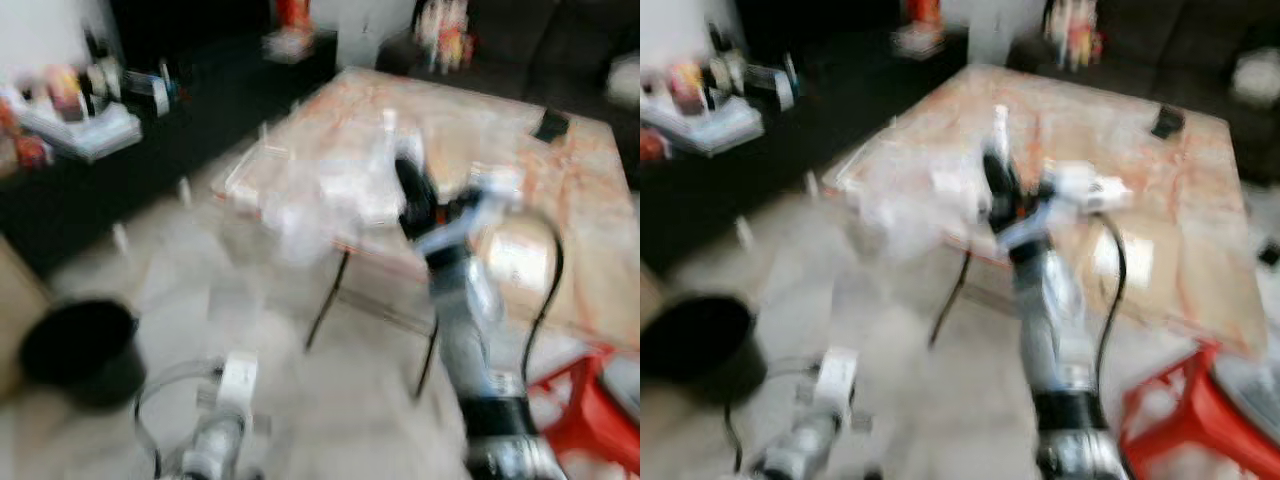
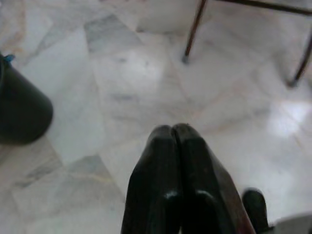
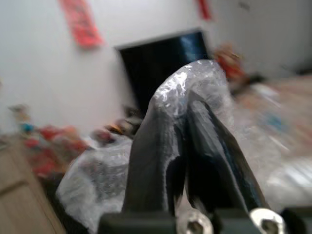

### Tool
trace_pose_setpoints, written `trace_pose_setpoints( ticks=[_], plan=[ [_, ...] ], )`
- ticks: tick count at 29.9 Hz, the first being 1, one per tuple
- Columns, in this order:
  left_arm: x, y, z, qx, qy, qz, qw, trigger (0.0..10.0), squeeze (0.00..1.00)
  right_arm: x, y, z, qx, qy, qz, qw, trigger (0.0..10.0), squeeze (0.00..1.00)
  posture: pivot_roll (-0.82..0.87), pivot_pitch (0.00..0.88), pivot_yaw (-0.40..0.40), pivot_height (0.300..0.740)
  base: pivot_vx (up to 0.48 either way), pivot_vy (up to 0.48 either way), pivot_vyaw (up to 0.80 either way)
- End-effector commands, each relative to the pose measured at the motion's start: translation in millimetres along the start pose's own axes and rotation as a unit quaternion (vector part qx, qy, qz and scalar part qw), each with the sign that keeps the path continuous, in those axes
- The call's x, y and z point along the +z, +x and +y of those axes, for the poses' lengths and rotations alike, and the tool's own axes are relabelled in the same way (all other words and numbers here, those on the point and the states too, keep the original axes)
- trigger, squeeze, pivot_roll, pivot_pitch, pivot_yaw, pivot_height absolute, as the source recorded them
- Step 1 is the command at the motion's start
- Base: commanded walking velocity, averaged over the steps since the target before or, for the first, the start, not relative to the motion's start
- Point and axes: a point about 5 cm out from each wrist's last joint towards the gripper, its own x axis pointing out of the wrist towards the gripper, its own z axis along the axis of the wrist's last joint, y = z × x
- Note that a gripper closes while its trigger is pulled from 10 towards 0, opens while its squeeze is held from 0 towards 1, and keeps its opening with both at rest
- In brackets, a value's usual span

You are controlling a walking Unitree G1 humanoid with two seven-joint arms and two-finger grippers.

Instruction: Picking trash to rubbish bin

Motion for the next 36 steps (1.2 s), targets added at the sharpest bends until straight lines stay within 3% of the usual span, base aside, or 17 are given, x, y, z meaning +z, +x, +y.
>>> trace_pose_setpoints(
  ticks=[1, 2, 3, 8, 9, 10, 12, 17, 18, 23, 31, 36],
  plan=[
    [7.0, 2.0, 0.4, 0.000, 0.003, -0.011, 1.000, 10.0, 0.00, -3.2, -4.2, -9.5, -0.015, -0.017, 0.008, 1.000, 10.0, 0.00, -0.13, 0.025, -0.071, 0.740, -0.247, 0.000, 0.00],
    [7.1, 2.0, 0.5, 0.000, 0.003, -0.011, 1.000, 10.0, 0.00, -17.4, -17.1, -25.8, -0.042, -0.027, 0.043, 0.998, 10.0, 0.00, -0.13, 0.024, -0.072, 0.740, -0.247, 0.000, 0.00],
    [7.2, 2.1, 0.6, 0.000, 0.003, -0.010, 1.000, 10.0, 0.00, -39.0, -40.6, -49.5, -0.083, -0.048, 0.102, 0.990, 10.0, 0.00, -0.13, 0.024, -0.071, 0.740, 0.000, 0.000, 0.00],
    [7.1, 2.2, 0.9, 0.002, 0.006, -0.008, 1.000, 10.0, 0.00, -76.4, -89.6, -83.0, -0.169, -0.081, 0.218, 0.958, 10.0, 0.00, -0.13, 0.024, -0.069, 0.740, 0.000, 0.000, 0.00],
    [7.0, 2.3, 1.3, 0.003, 0.006, -0.008, 1.000, 10.0, 0.00, -88.9, -112.2, -93.7, -0.212, -0.079, 0.259, 0.939, 10.0, 0.00, -0.13, 0.022, -0.069, 0.740, 0.000, 0.000, 0.00],
    [7.0, 2.3, 1.3, 0.003, 0.006, -0.008, 1.000, 10.0, 0.00, -88.9, -112.2, -93.7, -0.212, -0.079, 0.259, 0.939, 10.0, 0.00, -0.13, 0.022, -0.069, 0.740, 0.000, 0.000, 0.00],
    [6.1, 2.1, 1.6, 0.004, 0.008, -0.005, 1.000, 10.0, 0.00, -101.6, -142.2, -103.2, -0.258, -0.082, 0.307, 0.912, 10.0, 0.00, -0.12, 0.023, -0.067, 0.740, 0.000, 0.000, 0.00],
    [4.2, 1.9, 2.8, 0.004, 0.007, 0.001, 1.000, 10.0, 0.00, -115.3, -188.7, -112.8, -0.328, -0.070, 0.365, 0.869, 10.0, 0.00, -0.13, 0.026, -0.064, 0.740, 0.000, 0.000, 0.00],
    [3.9, 1.9, 2.7, 0.002, 0.007, 0.002, 1.000, 10.0, 0.00, -118.6, -202.1, -114.6, -0.350, -0.067, 0.379, 0.854, 10.0, 0.00, -0.13, 0.026, -0.064, 0.740, 0.000, 0.000, 0.00],
    [-1.2, 0.7, 2.9, 0.000, 0.006, 0.014, 1.000, 10.0, 0.00, -126.6, -224.9, -113.1, -0.376, -0.062, 0.413, 0.827, 10.0, 0.00, -0.13, 0.026, -0.064, 0.740, 0.000, 0.000, 0.00],
    [-20.7, -4.8, 7.9, 0.005, 0.016, 0.053, 0.998, 10.0, 0.00, -134.0, -240.3, -108.4, -0.395, -0.046, 0.433, 0.809, 10.0, 0.00, -0.14, 0.031, -0.067, 0.740, 0.000, 0.000, 0.00],
    [-48.0, -15.0, 17.7, 0.025, -0.001, 0.102, 0.994, 10.0, 0.00, -139.4, -253.0, -103.5, -0.409, -0.046, 0.449, 0.793, 10.0, 0.00, -0.14, 0.033, -0.074, 0.740, 0.000, 0.000, 0.00]
  ],
)
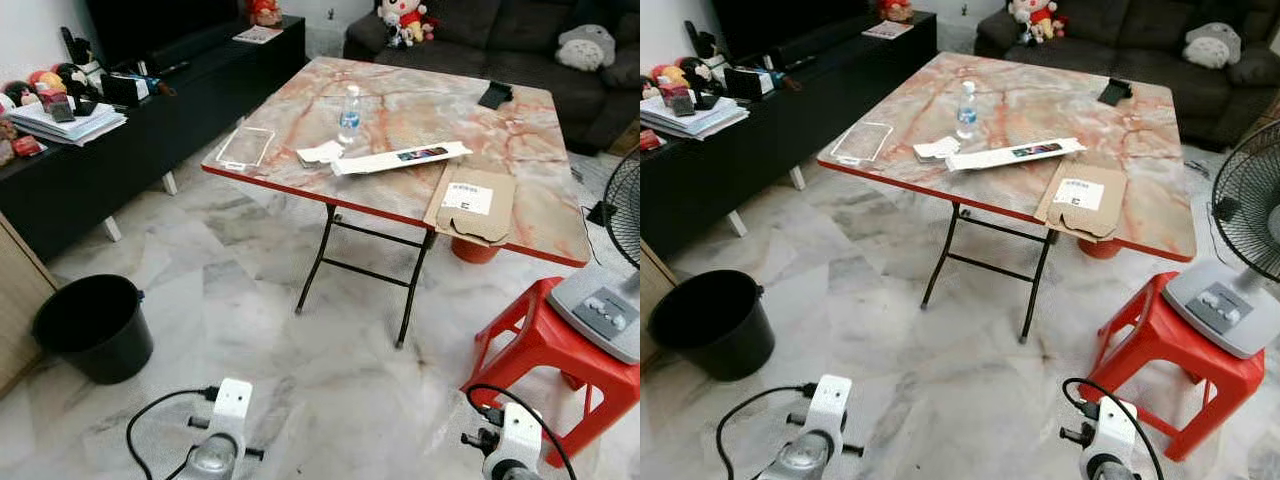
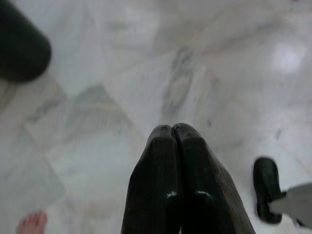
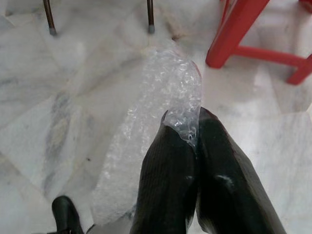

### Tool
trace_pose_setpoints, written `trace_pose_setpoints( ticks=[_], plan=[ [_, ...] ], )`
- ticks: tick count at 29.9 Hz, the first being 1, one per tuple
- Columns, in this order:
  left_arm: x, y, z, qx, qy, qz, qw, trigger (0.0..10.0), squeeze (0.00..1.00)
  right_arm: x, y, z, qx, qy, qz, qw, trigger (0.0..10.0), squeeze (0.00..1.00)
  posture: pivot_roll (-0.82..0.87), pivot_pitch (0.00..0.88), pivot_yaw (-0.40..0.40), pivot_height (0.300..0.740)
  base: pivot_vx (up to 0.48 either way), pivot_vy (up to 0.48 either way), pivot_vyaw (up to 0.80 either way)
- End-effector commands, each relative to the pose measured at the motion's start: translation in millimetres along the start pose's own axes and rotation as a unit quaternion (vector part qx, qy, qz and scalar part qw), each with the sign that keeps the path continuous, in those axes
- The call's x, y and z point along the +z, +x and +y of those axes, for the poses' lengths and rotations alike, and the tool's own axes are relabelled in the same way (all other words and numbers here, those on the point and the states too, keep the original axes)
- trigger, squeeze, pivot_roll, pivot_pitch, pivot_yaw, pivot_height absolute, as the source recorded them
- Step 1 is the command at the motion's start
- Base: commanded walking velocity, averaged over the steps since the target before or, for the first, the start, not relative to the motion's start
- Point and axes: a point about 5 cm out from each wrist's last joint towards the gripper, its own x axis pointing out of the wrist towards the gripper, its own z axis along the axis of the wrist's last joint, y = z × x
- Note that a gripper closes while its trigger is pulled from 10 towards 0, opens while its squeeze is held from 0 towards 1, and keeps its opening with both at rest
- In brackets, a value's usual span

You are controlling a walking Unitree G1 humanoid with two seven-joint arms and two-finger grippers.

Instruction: Picking trash to rubbish bin

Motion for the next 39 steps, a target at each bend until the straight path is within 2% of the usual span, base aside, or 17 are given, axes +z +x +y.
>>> trace_pose_setpoints(
  ticks=[1, 7, 15, 23, 33, 39],
  plan=[
    [-13.5, -2.7, 2.4, 0.003, 0.000, 0.028, 1.000, 10.0, 0.00, -5.0, -1.9, -4.8, -0.018, -0.005, 0.004, 1.000, 10.0, 0.00, -0.14, 0.033, -0.074, 0.740, 0.000, 0.000, 0.44],
    [-23.9, -5.7, 3.2, 0.005, -0.003, 0.041, 0.999, 10.0, 0.00, -10.1, -4.1, -9.6, -0.036, 0.002, 0.008, 0.999, 10.0, 0.00, -0.14, 0.034, -0.072, 0.740, 0.000, 0.000, 0.80],
    [-21.0, -5.0, -1.7, -0.002, -0.005, 0.039, 0.999, 10.0, 0.00, -10.2, -4.0, -10.6, -0.036, -0.003, 0.012, 0.999, 10.0, 0.00, -0.13, 0.027, -0.077, 0.740, 0.000, 0.000, 0.80],
    [-18.4, -4.2, -0.1, 0.000, -0.006, 0.035, 0.999, 10.0, 0.00, -5.5, -3.0, -12.1, -0.042, -0.003, 0.004, 0.999, 10.0, 0.00, -0.14, 0.016, -0.073, 0.740, 0.000, 0.000, 0.80],
    [-25.0, -6.0, 1.1, 0.001, -0.003, 0.046, 0.999, 10.0, 0.00, -11.9, -5.3, -14.3, -0.044, -0.002, 0.011, 0.999, 10.0, 0.00, -0.13, 0.005, -0.073, 0.740, 0.000, 0.000, 0.80],
    [-26.3, -6.4, 2.6, 0.009, 0.004, 0.048, 0.999, 10.0, 0.00, -10.5, -4.7, -12.3, -0.040, 0.017, 0.005, 0.999, 10.0, 0.00, -0.14, 0.000, -0.072, 0.740, 0.000, 0.000, 0.00]
  ],
)
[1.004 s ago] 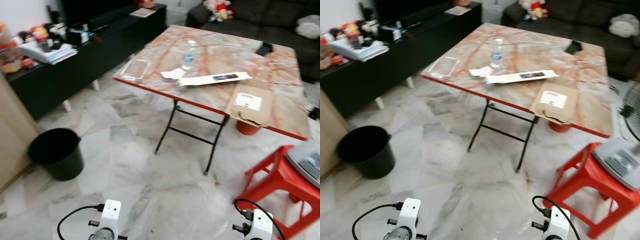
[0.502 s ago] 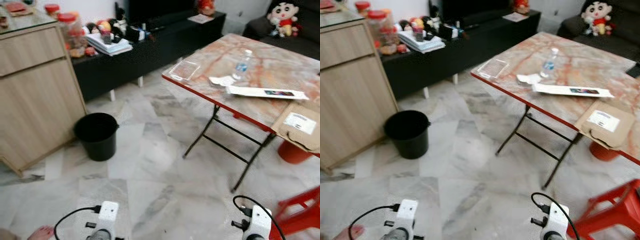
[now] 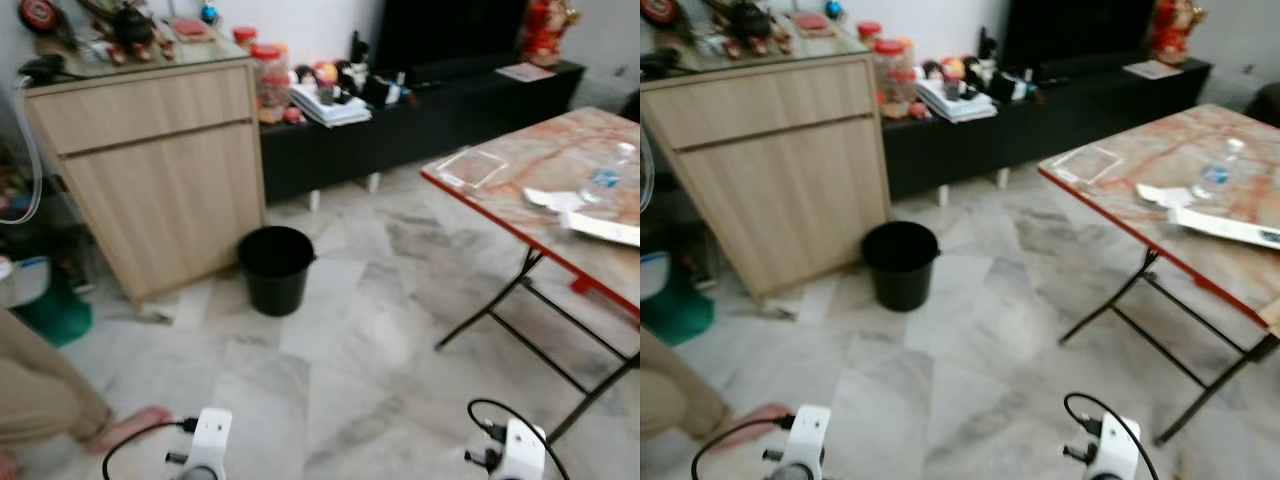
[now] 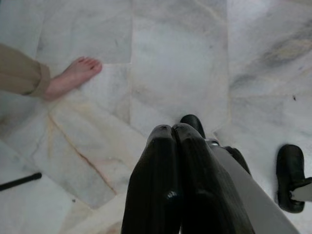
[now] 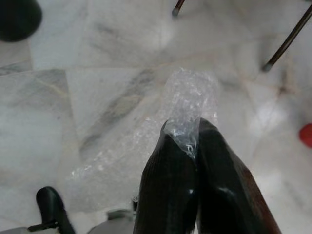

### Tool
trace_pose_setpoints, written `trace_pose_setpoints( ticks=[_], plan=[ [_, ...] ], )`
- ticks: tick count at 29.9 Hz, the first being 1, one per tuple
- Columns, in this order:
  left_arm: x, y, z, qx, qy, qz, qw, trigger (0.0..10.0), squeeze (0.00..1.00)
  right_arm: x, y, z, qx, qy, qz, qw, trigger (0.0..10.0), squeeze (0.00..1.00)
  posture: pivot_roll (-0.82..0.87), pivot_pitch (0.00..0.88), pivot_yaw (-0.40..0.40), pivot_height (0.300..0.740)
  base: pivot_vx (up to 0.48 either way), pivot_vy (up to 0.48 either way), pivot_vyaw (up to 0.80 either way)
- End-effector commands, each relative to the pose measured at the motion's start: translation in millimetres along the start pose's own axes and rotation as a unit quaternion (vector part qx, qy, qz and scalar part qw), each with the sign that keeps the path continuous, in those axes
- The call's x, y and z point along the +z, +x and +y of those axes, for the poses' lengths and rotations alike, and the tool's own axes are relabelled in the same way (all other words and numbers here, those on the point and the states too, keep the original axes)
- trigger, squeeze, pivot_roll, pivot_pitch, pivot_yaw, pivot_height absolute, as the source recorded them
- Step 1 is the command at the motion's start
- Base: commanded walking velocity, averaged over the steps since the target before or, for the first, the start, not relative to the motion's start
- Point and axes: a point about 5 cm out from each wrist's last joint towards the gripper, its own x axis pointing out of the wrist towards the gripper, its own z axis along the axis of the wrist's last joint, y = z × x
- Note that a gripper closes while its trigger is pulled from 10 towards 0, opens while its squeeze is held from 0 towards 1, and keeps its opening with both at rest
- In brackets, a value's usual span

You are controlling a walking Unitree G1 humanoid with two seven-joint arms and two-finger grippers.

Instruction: Picking trash to rubbish bin

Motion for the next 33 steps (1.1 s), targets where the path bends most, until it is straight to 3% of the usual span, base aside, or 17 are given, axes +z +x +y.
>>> trace_pose_setpoints(
  ticks=[1, 16, 23, 27, 33],
  plan=[
    [0.2, 0.1, -1.0, 0.002, 0.004, 0.001, 1.000, 10.0, 0.00, 3.8, 0.4, -3.1, -0.008, 0.019, -0.009, 1.000, 10.0, 0.00, -0.14, 0.000, -0.072, 0.740, 0.000, 0.000, 0.00],
    [3.2, 0.9, 1.3, 0.006, 0.006, -0.001, 1.000, 10.0, 0.00, 4.7, 0.8, -4.9, -0.016, 0.028, -0.007, 0.999, 10.0, 0.00, -0.12, 0.026, -0.074, 0.740, 0.234, 0.000, 0.00],
    [1.5, 0.6, 3.2, 0.009, 0.008, 0.001, 1.000, 10.0, 0.00, 5.5, 0.7, -6.4, -0.034, -0.009, -0.010, 0.999, 10.0, 0.00, -0.12, 0.033, -0.073, 0.740, 0.271, 0.000, 0.34],
    [1.4, 0.7, 3.7, 0.010, 0.008, 0.002, 1.000, 10.0, 0.00, 4.7, 0.7, -5.5, -0.035, 0.016, -0.008, 0.999, 10.0, 0.00, -0.12, 0.034, -0.072, 0.740, 0.270, 0.000, 0.52],
    [2.0, 0.8, 2.9, 0.009, 0.009, 0.002, 1.000, 10.0, 0.00, 5.9, 1.1, -5.6, -0.036, 0.015, -0.009, 0.999, 10.0, 0.00, -0.12, 0.034, -0.071, 0.740, 0.271, 0.000, 0.00]
  ],
)
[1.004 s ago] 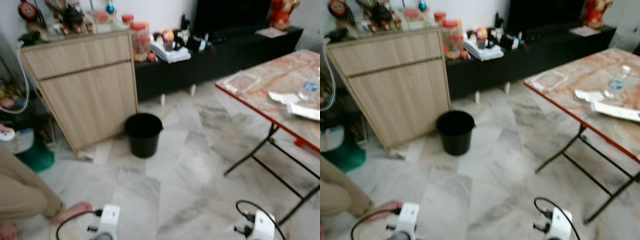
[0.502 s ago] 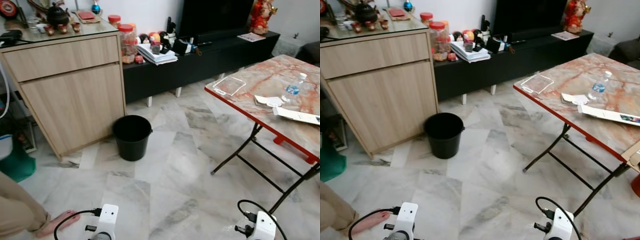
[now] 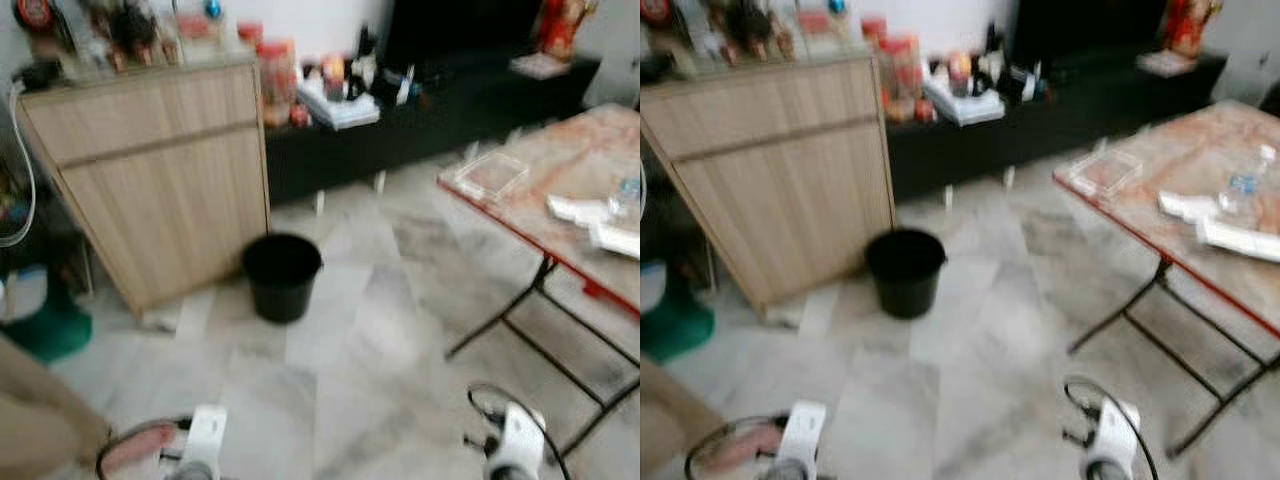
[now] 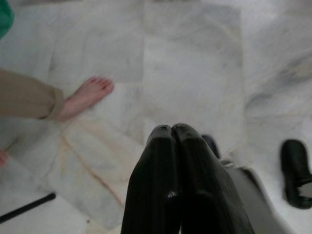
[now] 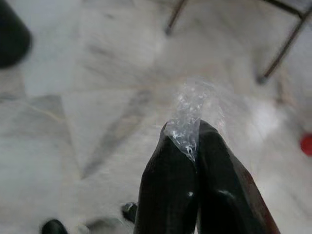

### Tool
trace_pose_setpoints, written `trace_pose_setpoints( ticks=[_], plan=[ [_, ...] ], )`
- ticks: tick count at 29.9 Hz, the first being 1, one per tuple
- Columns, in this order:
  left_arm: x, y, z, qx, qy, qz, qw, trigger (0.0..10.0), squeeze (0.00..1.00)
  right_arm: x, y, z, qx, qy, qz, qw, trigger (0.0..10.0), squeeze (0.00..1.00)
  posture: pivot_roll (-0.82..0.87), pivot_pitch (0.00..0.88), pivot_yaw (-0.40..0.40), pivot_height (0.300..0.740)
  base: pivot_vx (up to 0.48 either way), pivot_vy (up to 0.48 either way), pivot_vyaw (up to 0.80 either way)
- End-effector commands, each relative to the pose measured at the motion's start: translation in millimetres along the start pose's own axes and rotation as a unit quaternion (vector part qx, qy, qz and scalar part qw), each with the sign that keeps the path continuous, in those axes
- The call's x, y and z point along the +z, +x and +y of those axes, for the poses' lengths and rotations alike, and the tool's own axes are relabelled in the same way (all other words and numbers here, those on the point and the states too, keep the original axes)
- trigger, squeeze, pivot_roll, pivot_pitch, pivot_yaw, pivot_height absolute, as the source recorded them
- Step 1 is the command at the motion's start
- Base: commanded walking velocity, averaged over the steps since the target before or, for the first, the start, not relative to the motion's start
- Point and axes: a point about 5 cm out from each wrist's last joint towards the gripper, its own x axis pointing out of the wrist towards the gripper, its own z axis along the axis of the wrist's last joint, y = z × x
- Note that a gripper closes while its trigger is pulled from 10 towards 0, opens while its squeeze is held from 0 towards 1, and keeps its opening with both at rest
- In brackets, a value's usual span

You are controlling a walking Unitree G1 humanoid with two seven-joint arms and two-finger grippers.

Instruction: Picking trash to rubbish bin

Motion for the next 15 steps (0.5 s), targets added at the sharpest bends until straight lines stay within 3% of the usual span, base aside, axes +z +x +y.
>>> trace_pose_setpoints(
  ticks=[1, 4, 9, 15],
  plan=[
    [-0.2, 0.2, -0.8, -0.001, 0.006, 0.005, 1.000, 10.0, 0.00, 4.9, 1.3, 0.3, -0.004, 0.005, -0.006, 1.000, 10.0, 0.00, -0.12, 0.034, -0.071, 0.740, 0.266, 0.000, 0.00],
    [0.2, 0.3, -1.2, -0.001, 0.005, 0.004, 1.000, 10.0, 0.00, 5.7, 1.5, 0.6, -0.005, -0.007, -0.008, 1.000, 10.0, 0.00, -0.12, 0.036, -0.072, 0.740, 0.266, 0.000, 0.00],
    [0.1, 0.3, -1.3, 0.000, 0.004, 0.005, 1.000, 10.0, 0.00, 6.2, 1.5, 0.7, -0.004, -0.005, -0.009, 1.000, 10.0, 0.00, -0.12, 0.040, -0.075, 0.740, 0.270, 0.000, 0.62],
    [-0.4, 0.1, -1.8, 0.000, 0.003, 0.006, 1.000, 10.0, 0.00, 7.2, 1.9, 0.0, -0.007, 0.021, -0.010, 1.000, 10.0, 0.00, -0.12, 0.044, -0.077, 0.740, 0.269, 0.000, 0.00]
  ],
)
